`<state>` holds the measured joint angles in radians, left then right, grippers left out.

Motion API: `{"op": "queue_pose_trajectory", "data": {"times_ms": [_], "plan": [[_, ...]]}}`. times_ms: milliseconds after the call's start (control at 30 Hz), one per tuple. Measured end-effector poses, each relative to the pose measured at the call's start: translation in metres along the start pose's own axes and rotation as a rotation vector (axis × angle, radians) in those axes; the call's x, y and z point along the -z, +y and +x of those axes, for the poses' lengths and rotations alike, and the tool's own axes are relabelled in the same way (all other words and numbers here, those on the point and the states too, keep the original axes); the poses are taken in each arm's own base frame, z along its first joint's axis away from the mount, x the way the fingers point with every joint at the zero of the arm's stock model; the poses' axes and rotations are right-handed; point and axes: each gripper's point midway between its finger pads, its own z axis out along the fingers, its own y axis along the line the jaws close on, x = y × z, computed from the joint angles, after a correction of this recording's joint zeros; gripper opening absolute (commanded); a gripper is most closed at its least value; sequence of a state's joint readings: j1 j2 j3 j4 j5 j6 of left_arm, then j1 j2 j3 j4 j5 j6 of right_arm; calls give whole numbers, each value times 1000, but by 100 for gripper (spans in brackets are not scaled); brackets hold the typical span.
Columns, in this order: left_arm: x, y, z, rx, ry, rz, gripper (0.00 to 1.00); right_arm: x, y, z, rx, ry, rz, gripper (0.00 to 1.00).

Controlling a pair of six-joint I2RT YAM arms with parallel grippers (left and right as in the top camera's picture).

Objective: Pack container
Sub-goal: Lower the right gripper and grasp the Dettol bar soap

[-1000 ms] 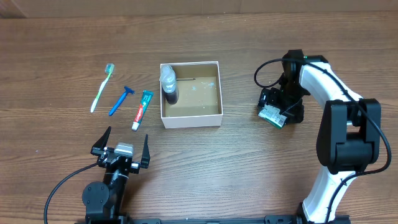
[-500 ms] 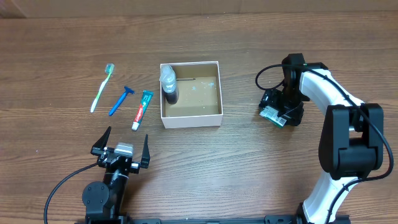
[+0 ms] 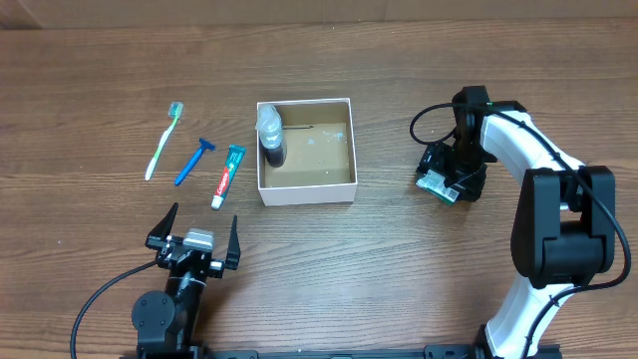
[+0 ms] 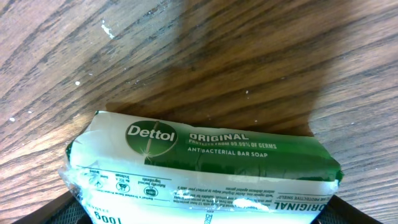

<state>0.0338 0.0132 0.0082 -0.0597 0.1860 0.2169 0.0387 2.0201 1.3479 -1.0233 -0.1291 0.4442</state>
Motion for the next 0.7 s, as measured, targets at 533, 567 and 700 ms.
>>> {"op": "queue_pose_trajectory", "data": {"times_ms": [533,567,700], "plan": [[0,0,0,0,0,0,100,0,-3,-2,3,-11,19,66],[0,0,0,0,0,0,100,0,-3,-2,2,-12,19,66],[0,0,0,0,0,0,100,2,-5,-1,2,-7,35,66]]}}
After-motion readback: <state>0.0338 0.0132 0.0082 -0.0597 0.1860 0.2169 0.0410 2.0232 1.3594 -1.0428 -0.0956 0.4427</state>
